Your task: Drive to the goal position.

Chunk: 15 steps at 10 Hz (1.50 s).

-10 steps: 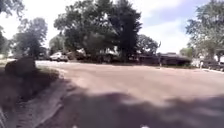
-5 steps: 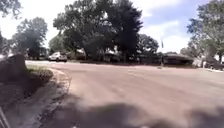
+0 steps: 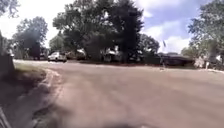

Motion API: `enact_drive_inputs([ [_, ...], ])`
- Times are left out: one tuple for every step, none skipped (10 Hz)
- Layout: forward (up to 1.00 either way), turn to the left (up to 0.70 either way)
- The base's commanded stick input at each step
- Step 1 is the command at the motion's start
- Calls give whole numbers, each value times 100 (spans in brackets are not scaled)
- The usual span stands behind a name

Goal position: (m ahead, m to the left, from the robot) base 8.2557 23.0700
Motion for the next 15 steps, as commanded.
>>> enact_drive_inputs([
  [100, 37],
  [100, 17],
  [100, 5],
  [100, 3],
  [100, 3],
  [100, 3],
  [100, 3],
  [100, 2],
  [100, 3],
  [100, 2],
  [100, 3],
  [100, 3],
  [100, 3],
  [100, 3],
  [100, 27],
])
